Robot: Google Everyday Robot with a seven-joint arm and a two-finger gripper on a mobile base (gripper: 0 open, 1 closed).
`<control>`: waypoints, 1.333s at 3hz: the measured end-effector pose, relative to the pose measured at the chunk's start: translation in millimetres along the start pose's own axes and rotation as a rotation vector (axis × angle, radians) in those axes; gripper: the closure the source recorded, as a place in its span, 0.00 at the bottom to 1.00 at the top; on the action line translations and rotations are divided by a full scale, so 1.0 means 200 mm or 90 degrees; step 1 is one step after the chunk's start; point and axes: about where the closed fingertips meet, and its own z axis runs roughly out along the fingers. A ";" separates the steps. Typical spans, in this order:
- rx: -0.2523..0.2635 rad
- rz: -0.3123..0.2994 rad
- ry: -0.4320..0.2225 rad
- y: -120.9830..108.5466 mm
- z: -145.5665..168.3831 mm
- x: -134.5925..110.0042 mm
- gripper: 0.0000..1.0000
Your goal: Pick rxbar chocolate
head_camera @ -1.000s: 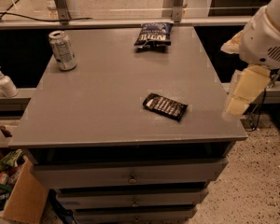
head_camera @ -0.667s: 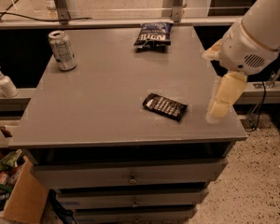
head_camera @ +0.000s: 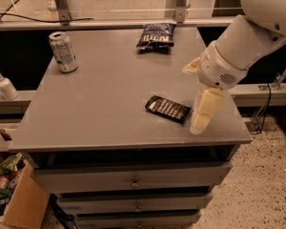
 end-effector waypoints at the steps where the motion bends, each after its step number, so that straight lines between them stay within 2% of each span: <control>1: 0.000 0.000 0.000 0.00 0.00 0.00 0.00; 3: 0.019 -0.013 -0.032 -0.06 0.09 -0.01 0.00; 4: 0.017 -0.009 -0.067 -0.13 0.17 -0.01 0.00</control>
Offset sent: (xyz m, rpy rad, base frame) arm 0.0124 0.0067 -0.0181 0.0410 -0.0360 0.0076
